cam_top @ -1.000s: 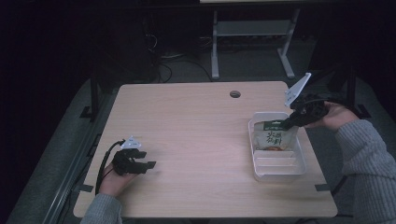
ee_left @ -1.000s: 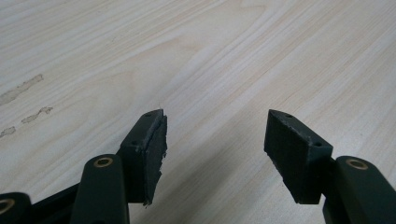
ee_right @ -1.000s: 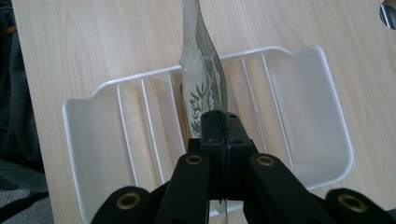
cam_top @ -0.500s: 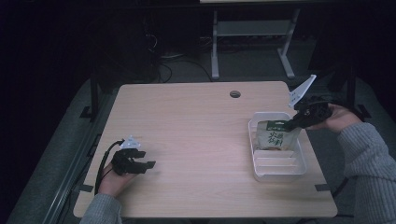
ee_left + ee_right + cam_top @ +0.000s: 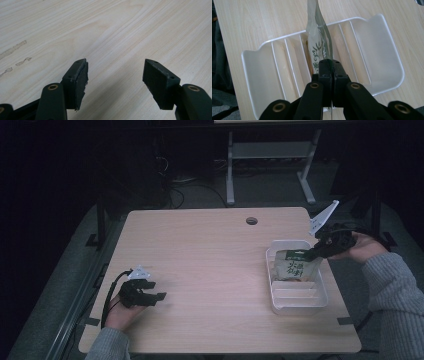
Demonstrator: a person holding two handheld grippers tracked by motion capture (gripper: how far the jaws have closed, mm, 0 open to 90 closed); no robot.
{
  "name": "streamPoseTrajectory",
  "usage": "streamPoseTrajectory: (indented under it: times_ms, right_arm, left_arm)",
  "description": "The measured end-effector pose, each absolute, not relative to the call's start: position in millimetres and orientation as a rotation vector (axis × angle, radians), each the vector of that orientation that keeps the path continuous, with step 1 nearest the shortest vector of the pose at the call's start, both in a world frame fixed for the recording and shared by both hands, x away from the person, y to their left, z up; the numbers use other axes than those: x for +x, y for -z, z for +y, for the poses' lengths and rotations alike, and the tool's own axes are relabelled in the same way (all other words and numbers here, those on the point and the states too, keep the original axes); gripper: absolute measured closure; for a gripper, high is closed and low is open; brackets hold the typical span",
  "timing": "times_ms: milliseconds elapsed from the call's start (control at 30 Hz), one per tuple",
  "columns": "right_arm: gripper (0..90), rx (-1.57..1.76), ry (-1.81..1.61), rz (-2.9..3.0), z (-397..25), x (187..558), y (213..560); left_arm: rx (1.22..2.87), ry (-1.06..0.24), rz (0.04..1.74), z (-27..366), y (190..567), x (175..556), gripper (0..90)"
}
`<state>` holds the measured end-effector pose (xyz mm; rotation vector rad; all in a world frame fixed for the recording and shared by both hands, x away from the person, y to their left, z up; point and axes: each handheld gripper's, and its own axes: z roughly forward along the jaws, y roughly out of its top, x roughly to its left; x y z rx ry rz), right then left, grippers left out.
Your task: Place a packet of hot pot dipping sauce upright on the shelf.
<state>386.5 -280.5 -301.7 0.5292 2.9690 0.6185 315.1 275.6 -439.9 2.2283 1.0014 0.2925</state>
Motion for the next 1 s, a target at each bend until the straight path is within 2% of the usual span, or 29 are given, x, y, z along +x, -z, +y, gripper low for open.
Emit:
streamPoseTrajectory:
  times_ms: [1000]
  right_arm:
    - [70.5, 0.519, -0.681, 2.929, -261, 379, 288]
  left_arm:
    - [2.213, -0.301, 1.006, 278, 436, 313, 35.5]
